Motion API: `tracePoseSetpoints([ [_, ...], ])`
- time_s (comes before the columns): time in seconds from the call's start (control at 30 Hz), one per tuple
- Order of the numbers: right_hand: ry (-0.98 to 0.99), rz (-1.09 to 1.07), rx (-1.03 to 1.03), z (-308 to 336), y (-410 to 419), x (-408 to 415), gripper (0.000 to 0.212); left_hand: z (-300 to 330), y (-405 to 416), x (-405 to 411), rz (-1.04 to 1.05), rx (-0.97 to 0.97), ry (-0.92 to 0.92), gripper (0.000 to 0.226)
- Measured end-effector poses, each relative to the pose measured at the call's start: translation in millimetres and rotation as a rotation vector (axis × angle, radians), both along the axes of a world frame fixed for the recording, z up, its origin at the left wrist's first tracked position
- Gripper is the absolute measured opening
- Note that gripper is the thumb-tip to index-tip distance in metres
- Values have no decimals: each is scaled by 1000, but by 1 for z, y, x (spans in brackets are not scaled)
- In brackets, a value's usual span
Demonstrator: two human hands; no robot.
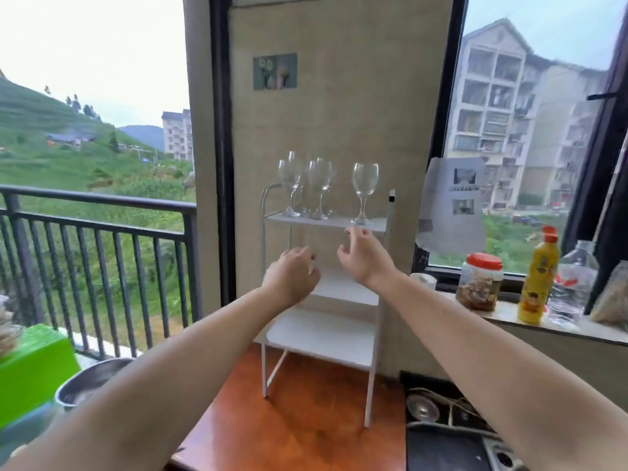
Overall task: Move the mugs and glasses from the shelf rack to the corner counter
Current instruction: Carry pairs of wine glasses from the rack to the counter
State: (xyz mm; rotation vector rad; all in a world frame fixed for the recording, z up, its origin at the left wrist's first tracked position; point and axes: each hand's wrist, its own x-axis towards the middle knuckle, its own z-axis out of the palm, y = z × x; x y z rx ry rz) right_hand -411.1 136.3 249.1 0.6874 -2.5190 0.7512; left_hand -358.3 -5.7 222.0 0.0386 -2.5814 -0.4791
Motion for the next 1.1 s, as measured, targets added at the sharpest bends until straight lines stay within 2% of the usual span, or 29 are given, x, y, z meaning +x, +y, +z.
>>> tracePoseSetpoints([
  [0.13, -120, -54, -299, 41, -11, -39, 43, 37, -6, -46, -13, 169, 111, 32],
  [0.27, -332, -133, -558, 63, -17, -82, 47, 65, -18, -97, -13, 274, 178, 26],
  [0.4, -484, -99, -820, 67, -26, -114, 46, 80, -27, -134, -50, 346, 195, 16],
  [0.53, -600, -49, -1019, 69, -38, -130, 50, 88, -35, -164, -78, 412, 112, 24],
  [0.67, -605, -91, -1096, 68, -40, -144, 47, 90, -41, -180, -111, 423, 33, 27],
  [0.8, -580, -166, -1090, 66, -41, -148, 40, 87, -46, -193, -127, 438, -21, 17],
  [0.9, -524, -233, -1058, 67, -42, -149, 33, 87, -50, -201, -136, 482, -5, 16],
  [1.1, -440, -243, -1035, 73, -46, -139, 34, 88, -52, -200, -224, 554, 52, 20],
])
